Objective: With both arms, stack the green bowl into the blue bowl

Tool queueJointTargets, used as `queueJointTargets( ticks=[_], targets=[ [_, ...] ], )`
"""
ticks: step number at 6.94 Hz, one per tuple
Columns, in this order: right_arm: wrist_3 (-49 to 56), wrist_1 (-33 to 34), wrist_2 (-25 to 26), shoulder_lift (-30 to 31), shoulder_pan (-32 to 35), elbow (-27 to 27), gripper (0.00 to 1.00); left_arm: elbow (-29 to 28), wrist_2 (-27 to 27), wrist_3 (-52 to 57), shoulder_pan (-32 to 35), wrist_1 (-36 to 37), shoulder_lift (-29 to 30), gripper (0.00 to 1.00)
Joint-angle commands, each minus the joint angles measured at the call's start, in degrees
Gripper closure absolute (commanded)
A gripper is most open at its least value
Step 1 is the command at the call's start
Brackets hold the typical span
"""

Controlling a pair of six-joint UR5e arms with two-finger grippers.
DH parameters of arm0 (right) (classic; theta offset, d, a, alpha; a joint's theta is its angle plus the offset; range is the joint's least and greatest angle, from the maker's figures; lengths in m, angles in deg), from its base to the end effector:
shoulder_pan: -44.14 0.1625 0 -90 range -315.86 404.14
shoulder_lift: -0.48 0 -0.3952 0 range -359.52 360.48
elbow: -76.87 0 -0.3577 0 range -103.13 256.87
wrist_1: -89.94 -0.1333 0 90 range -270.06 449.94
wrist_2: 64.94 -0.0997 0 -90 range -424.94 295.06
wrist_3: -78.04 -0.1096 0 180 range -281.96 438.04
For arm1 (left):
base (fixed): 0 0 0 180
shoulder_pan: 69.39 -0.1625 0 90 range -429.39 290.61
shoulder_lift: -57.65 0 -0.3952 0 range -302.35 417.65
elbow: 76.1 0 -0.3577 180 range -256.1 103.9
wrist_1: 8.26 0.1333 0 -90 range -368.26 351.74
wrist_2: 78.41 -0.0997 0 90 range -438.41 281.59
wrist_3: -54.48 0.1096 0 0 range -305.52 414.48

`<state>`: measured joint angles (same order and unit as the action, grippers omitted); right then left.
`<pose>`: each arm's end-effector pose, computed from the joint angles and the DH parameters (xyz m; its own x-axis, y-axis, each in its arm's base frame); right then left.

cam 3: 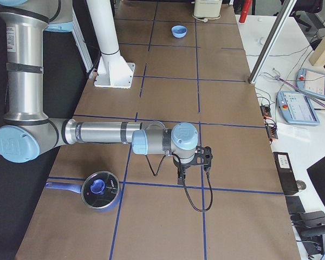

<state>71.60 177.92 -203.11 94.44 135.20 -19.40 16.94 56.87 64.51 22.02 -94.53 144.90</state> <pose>0.0597 -0.4340 0.6077 0.6616 0.0682 0.7468 -0.0932 0.9956 -0.0083 -0.0661 -0.4321 0.6384 0.6959 0.1148 -0.7089 -0.0981 0.9931 0.0644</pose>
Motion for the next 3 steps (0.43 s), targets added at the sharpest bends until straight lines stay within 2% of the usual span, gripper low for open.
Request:
queueJointTargets(
  ticks=[1,3],
  targets=[
    [-0.2,0.0,0.0,0.0,0.0,-0.1,0.0,0.1,0.0,0.1,-0.1,-0.1,0.1,0.0],
    [-0.1,-0.1,-0.1,-0.1,0.0,-0.6,0.0,0.9,0.1,0.2,-0.1,-0.2,0.2,0.0]
  ],
)
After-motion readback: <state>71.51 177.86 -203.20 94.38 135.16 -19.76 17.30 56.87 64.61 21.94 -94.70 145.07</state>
